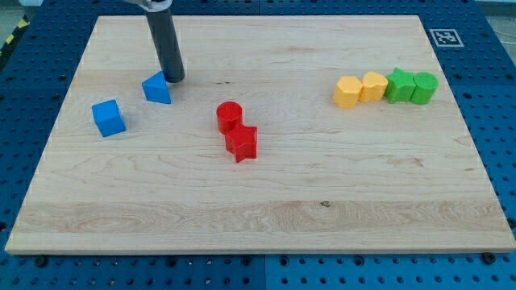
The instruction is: Push the blue triangle into the blue cube
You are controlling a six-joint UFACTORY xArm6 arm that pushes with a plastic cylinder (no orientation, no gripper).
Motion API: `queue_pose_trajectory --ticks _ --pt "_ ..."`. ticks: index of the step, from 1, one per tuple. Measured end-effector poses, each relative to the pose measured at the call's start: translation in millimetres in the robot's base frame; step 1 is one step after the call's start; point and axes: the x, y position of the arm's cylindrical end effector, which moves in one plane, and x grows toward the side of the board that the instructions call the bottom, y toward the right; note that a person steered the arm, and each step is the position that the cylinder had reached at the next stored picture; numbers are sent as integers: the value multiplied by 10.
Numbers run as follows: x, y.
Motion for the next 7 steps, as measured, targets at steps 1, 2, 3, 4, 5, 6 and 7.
queue_pose_trajectory --ticks 1,2,3,4,5,6,7 --pt "63 0" --pt "148 -8" --pt "298 -8" --pt "337 -119" --pt "289 -239" --pt "221 -241" --pt "221 -250"
